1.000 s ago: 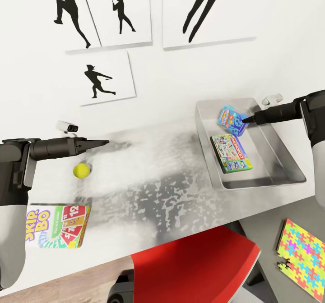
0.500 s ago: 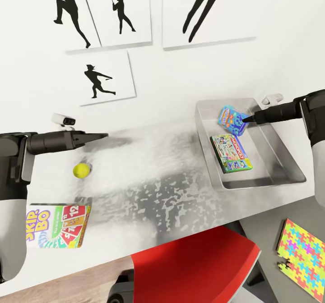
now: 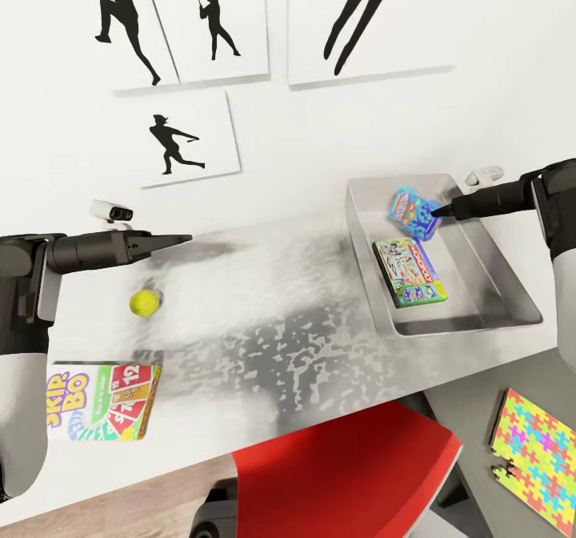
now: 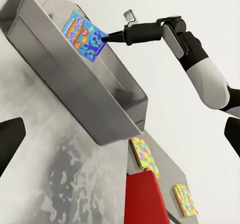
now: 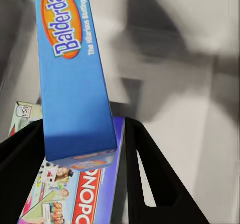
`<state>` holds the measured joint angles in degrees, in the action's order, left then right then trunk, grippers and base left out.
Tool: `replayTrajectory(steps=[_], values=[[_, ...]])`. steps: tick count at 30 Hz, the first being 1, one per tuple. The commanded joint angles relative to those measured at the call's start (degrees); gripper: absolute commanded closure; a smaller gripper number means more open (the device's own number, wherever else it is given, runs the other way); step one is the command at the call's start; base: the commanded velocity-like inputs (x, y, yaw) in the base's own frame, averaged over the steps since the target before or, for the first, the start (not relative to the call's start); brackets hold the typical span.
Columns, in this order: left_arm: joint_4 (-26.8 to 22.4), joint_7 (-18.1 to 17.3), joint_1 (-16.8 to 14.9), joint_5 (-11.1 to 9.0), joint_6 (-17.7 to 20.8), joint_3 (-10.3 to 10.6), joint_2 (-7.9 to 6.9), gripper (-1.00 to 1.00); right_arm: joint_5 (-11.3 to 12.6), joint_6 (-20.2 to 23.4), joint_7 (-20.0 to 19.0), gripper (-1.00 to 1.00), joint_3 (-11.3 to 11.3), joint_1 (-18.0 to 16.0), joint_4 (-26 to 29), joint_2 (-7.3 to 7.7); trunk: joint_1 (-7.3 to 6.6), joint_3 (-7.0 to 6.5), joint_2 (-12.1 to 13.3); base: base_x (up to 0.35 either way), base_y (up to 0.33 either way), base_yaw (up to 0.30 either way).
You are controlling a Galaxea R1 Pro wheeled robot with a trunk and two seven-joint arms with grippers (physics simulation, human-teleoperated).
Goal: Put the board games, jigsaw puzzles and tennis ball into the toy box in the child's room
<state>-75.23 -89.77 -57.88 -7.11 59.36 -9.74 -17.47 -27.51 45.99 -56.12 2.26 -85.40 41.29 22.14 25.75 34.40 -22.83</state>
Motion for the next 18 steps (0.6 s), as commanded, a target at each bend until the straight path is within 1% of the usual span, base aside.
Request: replayTrajectory(steps=[1, 2, 3, 18], values=[[0.0, -0.2, 0.0, 0.0, 0.6, 0.0, -0.04, -1.0, -0.5, 0.2, -0.4, 1.0, 0.2, 0.0, 0.0, -0.05, 0.03, 0.08, -0.1, 0.0, 0.0, 0.0], [0.0, -0.2, 0.0, 0.0, 0.6, 0.0, -0.03, -1.0, -0.5, 0.2, -0.3, 1.0, 0.2, 0.0, 0.0, -0.06, 0.03, 0.08, -0.1, 0.0, 0.0, 0.0], [0.0, -0.2, 0.0, 0.0, 0.6, 0.0, -0.03, -1.0, -0.5, 0.2, -0.2, -1.0, 0.2, 0.0, 0.0, -0.05, 0.03, 0.08, -0.1, 0.0, 0.0, 0.0], [0.0, -0.2, 0.0, 0.0, 0.6, 0.0, -0.02, -1.0, -0.6, 0.1, 0.3, -1.0, 0.2, 0.0, -0.1, 0.01, 0.03, 0.08, -0.1, 0.0, 0.0, 0.0]])
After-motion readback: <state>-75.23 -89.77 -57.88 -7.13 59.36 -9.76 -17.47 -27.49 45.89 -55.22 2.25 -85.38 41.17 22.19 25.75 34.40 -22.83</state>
